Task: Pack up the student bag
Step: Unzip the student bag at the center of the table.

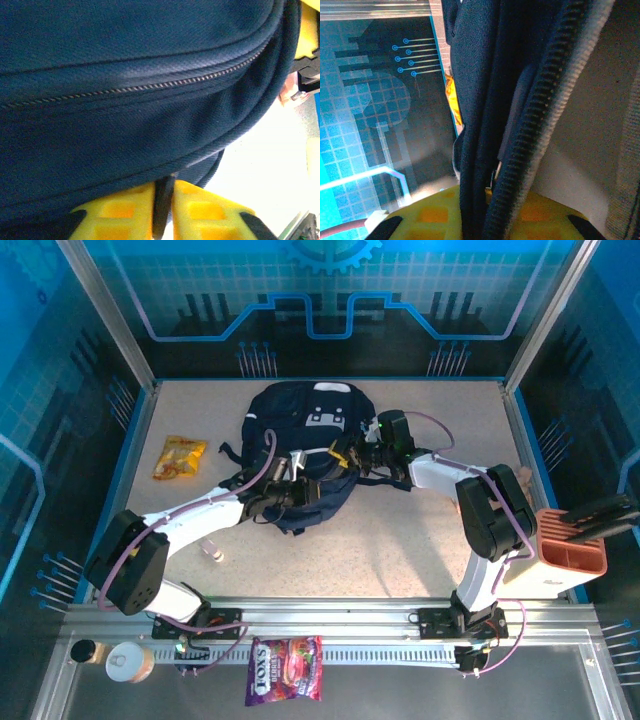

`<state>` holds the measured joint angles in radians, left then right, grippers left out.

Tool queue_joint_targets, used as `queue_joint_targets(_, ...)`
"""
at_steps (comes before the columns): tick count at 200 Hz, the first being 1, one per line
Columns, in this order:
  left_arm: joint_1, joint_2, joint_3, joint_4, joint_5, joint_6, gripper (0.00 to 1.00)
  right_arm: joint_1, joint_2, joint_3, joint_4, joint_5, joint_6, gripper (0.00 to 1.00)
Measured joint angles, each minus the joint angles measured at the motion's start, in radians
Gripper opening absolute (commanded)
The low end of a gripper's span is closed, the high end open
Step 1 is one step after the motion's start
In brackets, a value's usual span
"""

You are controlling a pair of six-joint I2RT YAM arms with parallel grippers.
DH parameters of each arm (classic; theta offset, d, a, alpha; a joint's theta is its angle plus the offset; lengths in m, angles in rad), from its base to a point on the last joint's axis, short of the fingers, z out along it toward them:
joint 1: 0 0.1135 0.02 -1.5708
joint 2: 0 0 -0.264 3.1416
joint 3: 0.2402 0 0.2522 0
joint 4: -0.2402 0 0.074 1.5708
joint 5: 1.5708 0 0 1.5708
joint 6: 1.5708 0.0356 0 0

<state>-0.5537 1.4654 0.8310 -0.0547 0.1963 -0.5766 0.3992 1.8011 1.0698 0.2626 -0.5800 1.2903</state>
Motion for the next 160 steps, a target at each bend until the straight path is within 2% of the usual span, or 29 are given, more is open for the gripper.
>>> queue_joint_targets(37, -0.004, -0.008, 0.0, -0.017, -0.024, 0.026, 0.0, 0.0, 0.0, -0.001, 0.0, 0.0, 0.0, 0.12)
queue_joint_targets(80, -0.001, -0.043, -0.005, -0.065, -0.056, 0.045, 0.0, -0.022, -0.002, -0.016, 0.026, -0.01, 0.0, 0.08)
queue_joint_targets(113, 0.021, -0.074, -0.036, -0.103, -0.085, 0.06, 0.0, -0.079, -0.018, -0.029, 0.029, -0.035, -0.009, 0.08)
queue_joint_targets(144, 0.042, -0.098, -0.057, -0.124, -0.113, 0.081, 0.0, -0.146, -0.056, -0.039, 0.002, -0.056, -0.036, 0.1)
queue_joint_targets(160, 0.042, -0.1, -0.057, -0.117, -0.113, 0.101, 0.0, -0.165, -0.078, -0.047, -0.012, -0.058, -0.045, 0.18)
